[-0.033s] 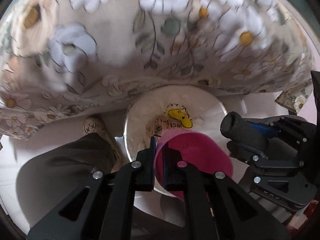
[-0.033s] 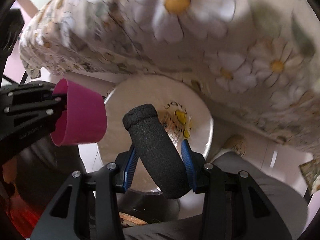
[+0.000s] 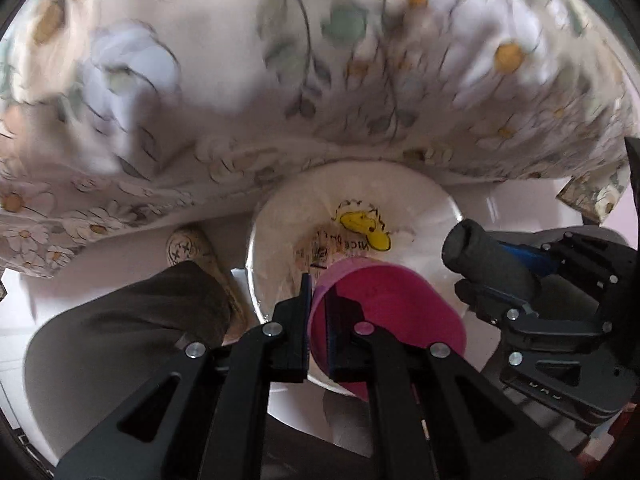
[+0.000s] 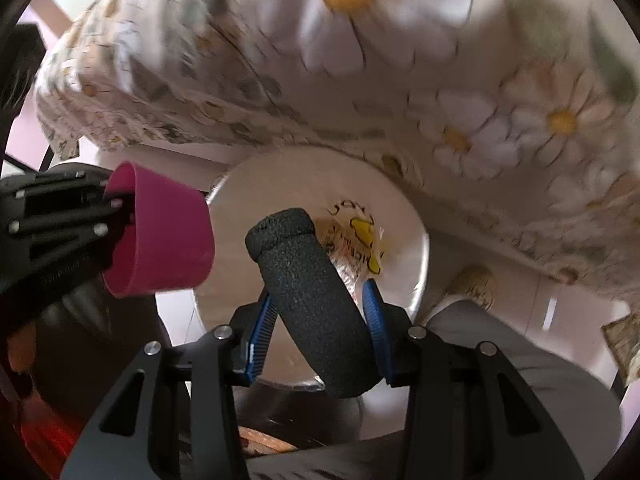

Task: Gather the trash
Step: 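Open left tool over bin dropping pink cup while right tool drops black tube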

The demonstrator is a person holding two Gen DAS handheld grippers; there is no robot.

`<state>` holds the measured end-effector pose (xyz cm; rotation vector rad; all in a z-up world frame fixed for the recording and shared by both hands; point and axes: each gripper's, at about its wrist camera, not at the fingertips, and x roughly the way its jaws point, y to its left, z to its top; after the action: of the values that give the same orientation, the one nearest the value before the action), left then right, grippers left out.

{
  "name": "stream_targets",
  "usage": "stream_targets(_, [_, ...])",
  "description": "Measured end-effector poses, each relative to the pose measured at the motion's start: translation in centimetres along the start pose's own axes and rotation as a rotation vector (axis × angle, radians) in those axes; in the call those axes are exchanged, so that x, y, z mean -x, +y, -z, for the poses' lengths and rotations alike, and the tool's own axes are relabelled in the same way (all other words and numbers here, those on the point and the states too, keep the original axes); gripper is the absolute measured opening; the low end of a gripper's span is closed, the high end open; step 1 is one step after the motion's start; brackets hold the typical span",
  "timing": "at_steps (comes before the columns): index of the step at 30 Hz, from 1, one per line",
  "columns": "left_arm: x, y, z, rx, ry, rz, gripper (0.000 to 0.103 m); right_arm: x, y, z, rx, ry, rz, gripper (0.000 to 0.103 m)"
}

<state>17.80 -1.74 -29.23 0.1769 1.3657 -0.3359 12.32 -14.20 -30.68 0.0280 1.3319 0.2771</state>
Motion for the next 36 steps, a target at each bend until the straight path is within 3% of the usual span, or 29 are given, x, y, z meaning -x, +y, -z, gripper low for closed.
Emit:
stream_targets(8, [-4.3,-0.2,0.0,0.006,0.064,-0.021,0.007,-4.1,-0.4,-0.3,-0.105,0.052,0.003,0.045])
stream_targets(23, [-8.8,-1.1,-0.2,-0.031,0.144,-0.039,0.008,-8.9,-1.5,-0.7,-0.144,0.170,0.019,0.046])
stream_targets(24, [-8.9,-1.2,-0.2,-0.034,0.145,-0.042,0.009,-9.1,-1.5,-0.8,-0.148,0.180,0.014,0.046])
stream_targets(27, [-9.1,-1.3,-0.1,-0.042,0.158,-0.070,0.030,-9.4,-1.7,-0.8,-0.152,0.188,0.020,0.048])
stream_targets(28, [-9.0,-1.3,-0.2,-0.040,0.152,-0.077,0.033,-9.4,-1.8,-0.8,-0.157,0.189,0.025,0.049])
stream_targets(36, [-8.8,-0.8,-0.1,-0.021,0.144,-0.071,0.037,-9.8,-1.7,-0.7,-0.166,0.191,0.022,0.051])
